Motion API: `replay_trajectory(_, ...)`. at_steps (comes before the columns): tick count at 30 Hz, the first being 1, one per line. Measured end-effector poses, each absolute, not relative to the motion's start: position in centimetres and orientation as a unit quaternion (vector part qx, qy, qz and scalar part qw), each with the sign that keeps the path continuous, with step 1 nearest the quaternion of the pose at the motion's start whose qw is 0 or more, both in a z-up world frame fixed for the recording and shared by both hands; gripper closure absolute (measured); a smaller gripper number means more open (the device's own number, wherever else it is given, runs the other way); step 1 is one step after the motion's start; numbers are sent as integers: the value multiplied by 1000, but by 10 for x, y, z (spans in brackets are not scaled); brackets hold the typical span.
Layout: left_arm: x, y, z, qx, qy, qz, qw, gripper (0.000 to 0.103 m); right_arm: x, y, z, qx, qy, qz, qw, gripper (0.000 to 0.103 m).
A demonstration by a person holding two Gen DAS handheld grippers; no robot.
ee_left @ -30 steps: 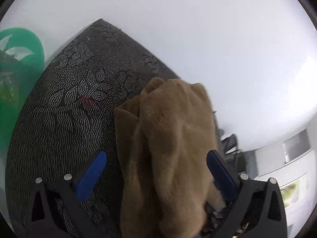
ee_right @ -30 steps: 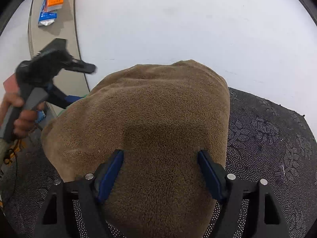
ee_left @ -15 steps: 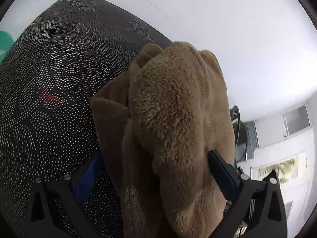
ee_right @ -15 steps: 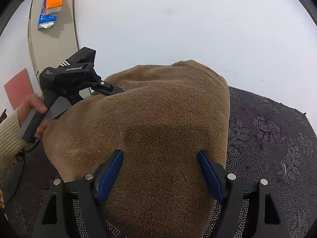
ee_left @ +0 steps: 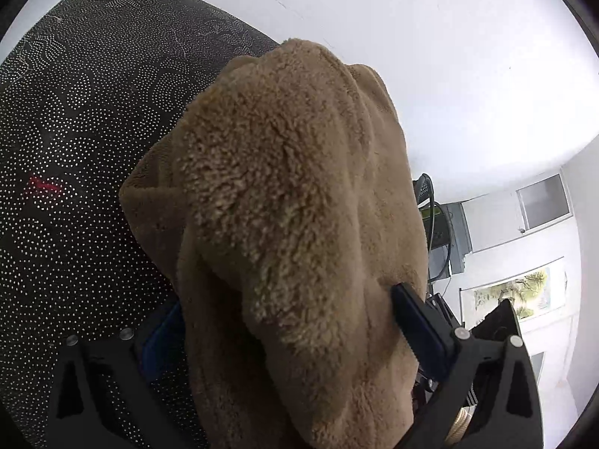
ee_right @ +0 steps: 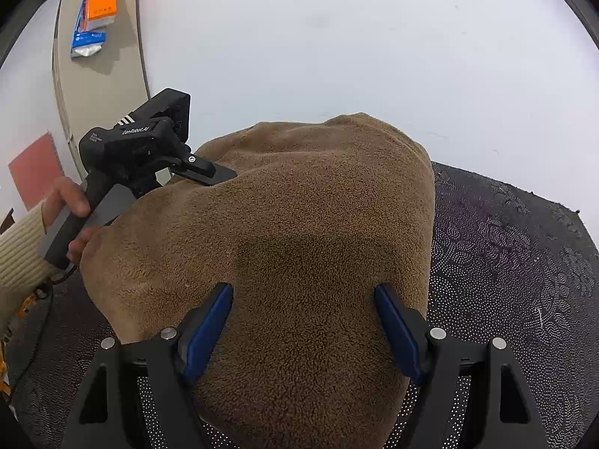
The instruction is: Fold clothes
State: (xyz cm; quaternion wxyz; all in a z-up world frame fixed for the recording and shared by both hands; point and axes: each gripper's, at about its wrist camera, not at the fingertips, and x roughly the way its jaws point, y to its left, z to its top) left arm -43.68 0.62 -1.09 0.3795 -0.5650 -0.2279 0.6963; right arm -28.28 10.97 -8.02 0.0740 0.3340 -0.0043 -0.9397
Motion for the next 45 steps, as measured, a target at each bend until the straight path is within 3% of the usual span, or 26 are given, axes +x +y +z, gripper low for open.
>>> replay_trajectory(14,-409,13,-14,-553,-246,700,379,1,-283,110,-80,332,-1,-940,84,22)
replay_trajectory(22,-380,-5,8,-538,-226,748,316,1,-252,122,-58,292,-56,-953,60,18)
replay_trajectory(31,-319,3,61,-460,-146,824,296,1,-256,51,-47,276,47,-956,88,18)
replay_trajectory(36,-339,2,61,-472,-140,821,289,1,-276,32,-60,301,70,-947,85,18)
replay_trajectory(45,-349,-7,26,-503,-165,802,277,1,-287,19,-83,333,111,-933,73,2)
